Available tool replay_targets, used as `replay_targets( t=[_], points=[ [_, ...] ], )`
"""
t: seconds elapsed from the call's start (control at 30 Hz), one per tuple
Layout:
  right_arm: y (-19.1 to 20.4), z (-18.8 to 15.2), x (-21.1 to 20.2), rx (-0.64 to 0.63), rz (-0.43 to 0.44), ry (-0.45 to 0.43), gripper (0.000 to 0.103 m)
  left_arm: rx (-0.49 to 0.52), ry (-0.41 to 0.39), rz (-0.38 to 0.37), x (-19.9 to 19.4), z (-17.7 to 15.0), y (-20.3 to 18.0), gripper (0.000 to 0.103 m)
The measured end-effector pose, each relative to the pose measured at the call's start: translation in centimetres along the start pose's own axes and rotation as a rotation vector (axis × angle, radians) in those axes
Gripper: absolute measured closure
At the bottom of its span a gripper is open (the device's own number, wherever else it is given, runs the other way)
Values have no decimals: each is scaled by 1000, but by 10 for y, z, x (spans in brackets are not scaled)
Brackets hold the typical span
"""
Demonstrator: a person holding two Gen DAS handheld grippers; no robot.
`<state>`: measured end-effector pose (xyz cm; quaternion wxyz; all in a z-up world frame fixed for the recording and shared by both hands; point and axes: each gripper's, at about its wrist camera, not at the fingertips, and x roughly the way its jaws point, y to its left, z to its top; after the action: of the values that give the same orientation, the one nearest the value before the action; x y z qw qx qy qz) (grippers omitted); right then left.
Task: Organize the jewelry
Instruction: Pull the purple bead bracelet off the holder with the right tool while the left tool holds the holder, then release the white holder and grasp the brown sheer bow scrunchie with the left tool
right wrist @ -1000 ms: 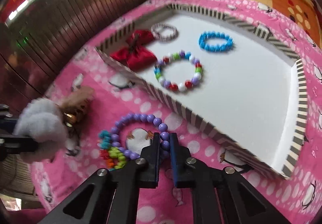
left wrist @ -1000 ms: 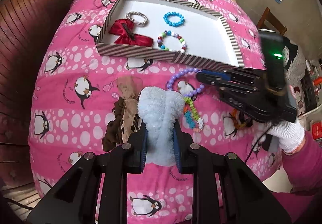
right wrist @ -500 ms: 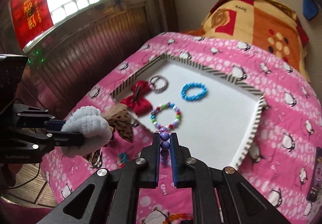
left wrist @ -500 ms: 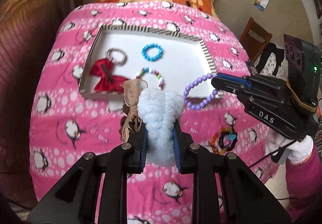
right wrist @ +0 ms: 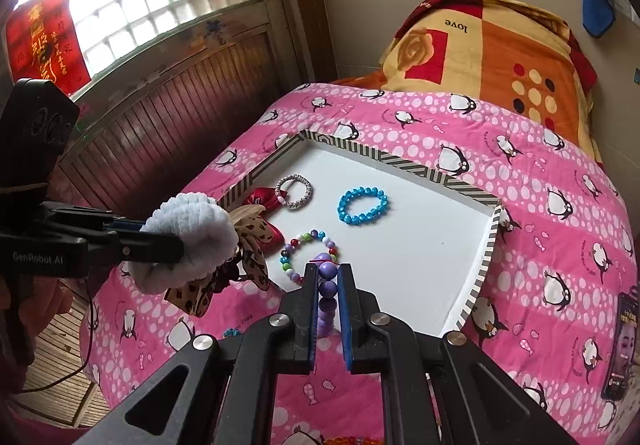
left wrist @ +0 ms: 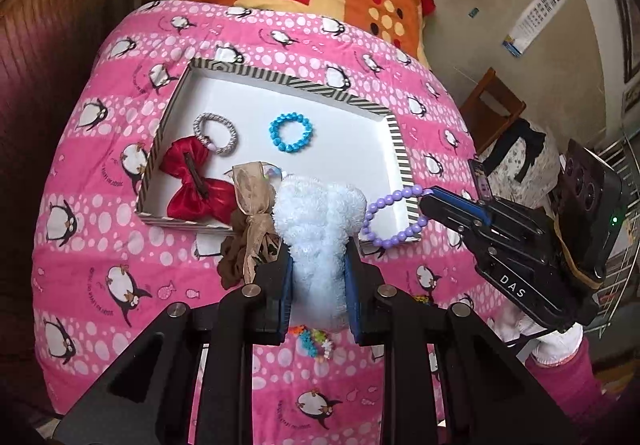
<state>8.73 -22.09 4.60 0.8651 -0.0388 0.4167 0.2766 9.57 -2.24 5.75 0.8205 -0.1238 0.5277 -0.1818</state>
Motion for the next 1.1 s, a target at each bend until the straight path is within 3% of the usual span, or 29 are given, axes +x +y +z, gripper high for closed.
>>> replay_targets(
  t=[0.2,0.4,0.57,0.77,0.93,1.03,1.1],
  points=[
    [1,-1,5,-1,7,14,95,4,39,4,4,-18,4,81],
    [2,-2,12,6,20,30,95,-24,85,-78,17,-32,7,76],
    [6,-5,13,-5,19,37,95,-17,118,-92,27,-42,0,76],
    [-1,-6,8,12,9,30,95,-2,100,-233,13,-39,-14,73],
    [-6,-3,1,24,1,13,95,11,89,-284,4,-33,-20,73],
    [-9,0,-2,29,-1,4,95,-9,77,-372,-2,-26,-19,70],
    [-10,1,-4,34,-1,-2,95,-29,74,-387,0,-26,-15,70]
  ],
)
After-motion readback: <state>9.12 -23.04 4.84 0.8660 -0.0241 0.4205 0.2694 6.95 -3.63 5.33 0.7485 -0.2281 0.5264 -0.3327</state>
